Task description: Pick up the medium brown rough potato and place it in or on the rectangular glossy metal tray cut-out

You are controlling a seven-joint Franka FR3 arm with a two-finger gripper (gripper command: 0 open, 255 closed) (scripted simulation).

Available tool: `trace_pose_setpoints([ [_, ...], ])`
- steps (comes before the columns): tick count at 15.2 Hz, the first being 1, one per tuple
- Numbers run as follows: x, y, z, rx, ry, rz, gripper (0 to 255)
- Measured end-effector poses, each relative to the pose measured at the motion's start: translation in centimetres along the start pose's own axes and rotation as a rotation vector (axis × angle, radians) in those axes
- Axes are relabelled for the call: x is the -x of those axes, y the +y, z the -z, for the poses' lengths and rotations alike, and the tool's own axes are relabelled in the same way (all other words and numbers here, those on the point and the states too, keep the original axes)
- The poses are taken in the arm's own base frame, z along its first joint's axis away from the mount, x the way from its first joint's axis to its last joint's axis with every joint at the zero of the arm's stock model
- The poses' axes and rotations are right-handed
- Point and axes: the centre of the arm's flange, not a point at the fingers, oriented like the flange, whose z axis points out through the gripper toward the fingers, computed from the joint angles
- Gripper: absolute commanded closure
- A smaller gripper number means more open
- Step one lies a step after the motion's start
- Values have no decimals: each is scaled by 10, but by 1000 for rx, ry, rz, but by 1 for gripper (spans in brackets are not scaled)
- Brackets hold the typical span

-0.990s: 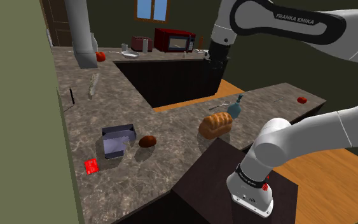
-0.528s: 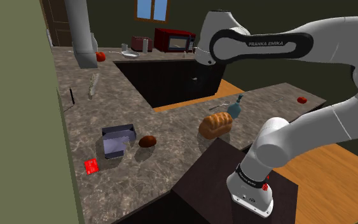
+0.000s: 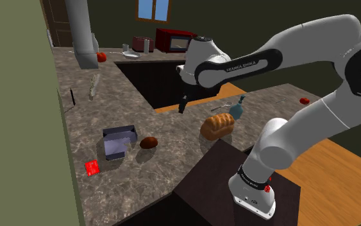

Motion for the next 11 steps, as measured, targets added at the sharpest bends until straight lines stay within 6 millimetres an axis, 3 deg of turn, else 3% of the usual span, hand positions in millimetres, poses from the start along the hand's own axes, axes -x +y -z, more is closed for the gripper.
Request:
trace_pose_setpoints([
  [11,-49,-37,-128,79,46,408,0],
])
